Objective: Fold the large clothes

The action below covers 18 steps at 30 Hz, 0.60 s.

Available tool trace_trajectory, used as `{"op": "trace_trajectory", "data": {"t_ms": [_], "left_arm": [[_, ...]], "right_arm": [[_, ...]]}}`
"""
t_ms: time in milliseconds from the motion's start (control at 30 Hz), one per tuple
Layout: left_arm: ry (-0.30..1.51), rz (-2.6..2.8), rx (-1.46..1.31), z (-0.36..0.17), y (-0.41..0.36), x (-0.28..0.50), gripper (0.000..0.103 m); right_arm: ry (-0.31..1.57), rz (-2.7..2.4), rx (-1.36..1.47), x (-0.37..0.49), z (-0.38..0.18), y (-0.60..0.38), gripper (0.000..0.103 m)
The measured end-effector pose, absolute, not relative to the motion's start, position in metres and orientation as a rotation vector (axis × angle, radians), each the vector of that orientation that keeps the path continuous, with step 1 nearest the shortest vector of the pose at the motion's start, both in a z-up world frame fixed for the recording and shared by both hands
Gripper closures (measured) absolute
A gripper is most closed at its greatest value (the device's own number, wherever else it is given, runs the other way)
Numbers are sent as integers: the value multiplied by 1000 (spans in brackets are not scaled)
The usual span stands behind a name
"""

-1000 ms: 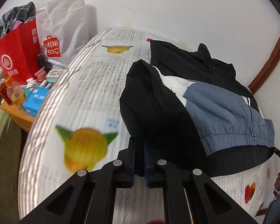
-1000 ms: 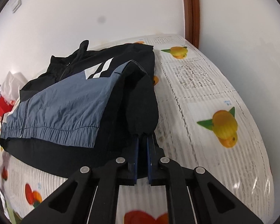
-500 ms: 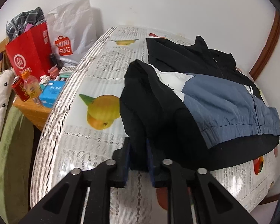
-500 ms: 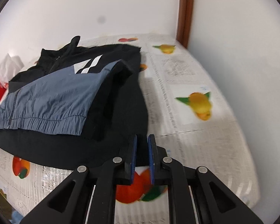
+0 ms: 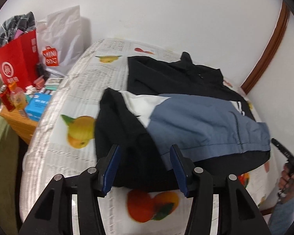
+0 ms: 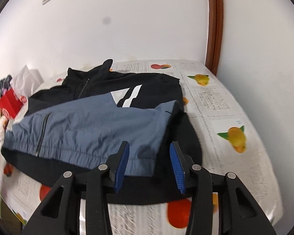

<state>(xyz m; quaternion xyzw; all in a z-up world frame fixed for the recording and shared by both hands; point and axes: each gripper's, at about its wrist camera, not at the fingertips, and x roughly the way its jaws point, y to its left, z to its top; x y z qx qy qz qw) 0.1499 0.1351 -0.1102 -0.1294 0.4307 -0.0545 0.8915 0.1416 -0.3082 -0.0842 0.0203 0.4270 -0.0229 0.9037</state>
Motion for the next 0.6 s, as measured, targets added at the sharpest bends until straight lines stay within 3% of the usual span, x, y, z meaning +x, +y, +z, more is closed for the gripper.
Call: {"op": "trace_trajectory", "data": {"t_ms": [300, 367, 467, 500, 600], "left_arm": [[986, -164, -343, -145, 125, 178, 53], [981, -171, -344, -144, 125, 180, 53], [962, -183, -328, -137, 120, 183, 73], [951, -186, -313, -134, 118, 183, 81], [891, -199, -274, -118, 113, 186, 87]], "right_arm": [[965, -102, 94, 161, -121, -310, 57], [978, -111, 94, 163, -126, -309, 62], [958, -89, 59, 163, -123, -303, 83], [943, -68, 62, 163, -118, -302, 88], [892, -27, 120, 163, -104, -307, 91]]}}
